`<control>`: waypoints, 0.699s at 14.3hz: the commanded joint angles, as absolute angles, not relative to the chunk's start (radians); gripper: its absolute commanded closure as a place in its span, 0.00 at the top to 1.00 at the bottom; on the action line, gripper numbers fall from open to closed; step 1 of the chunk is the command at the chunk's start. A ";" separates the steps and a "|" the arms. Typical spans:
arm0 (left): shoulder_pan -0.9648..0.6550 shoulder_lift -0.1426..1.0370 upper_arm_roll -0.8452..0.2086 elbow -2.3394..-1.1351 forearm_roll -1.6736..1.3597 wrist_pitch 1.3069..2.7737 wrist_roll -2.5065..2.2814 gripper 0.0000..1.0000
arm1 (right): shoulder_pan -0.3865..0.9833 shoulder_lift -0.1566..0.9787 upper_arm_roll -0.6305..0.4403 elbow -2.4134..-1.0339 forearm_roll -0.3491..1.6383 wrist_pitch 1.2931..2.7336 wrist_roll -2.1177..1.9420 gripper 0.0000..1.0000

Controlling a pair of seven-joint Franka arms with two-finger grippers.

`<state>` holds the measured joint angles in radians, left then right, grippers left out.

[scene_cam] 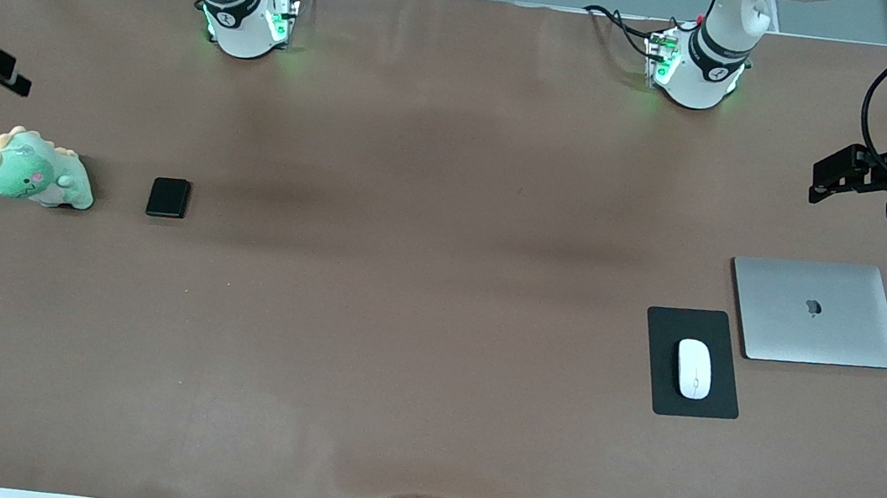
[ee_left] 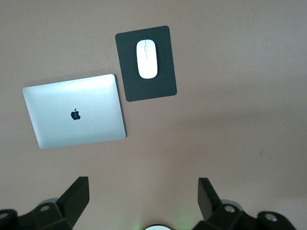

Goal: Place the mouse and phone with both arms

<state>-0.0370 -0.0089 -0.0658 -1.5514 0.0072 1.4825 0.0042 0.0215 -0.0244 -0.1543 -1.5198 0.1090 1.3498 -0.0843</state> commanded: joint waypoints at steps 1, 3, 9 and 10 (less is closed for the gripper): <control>-0.034 -0.011 -0.067 -1.548 0.017 1.489 0.028 1.00 | 0.002 -0.104 -0.124 -1.618 0.091 1.384 -0.057 1.00; -0.034 -0.011 -0.067 -1.549 0.017 1.489 0.028 1.00 | 0.005 -0.103 -0.109 -1.617 0.091 1.384 0.036 1.00; -0.032 -0.005 -0.067 -1.545 0.015 1.489 0.028 1.00 | 0.009 -0.090 -0.098 -1.591 0.022 1.387 0.038 1.00; -0.034 -0.006 -0.067 -1.543 0.017 1.489 0.028 1.00 | 0.011 -0.089 -0.095 -1.591 0.009 1.388 0.038 1.00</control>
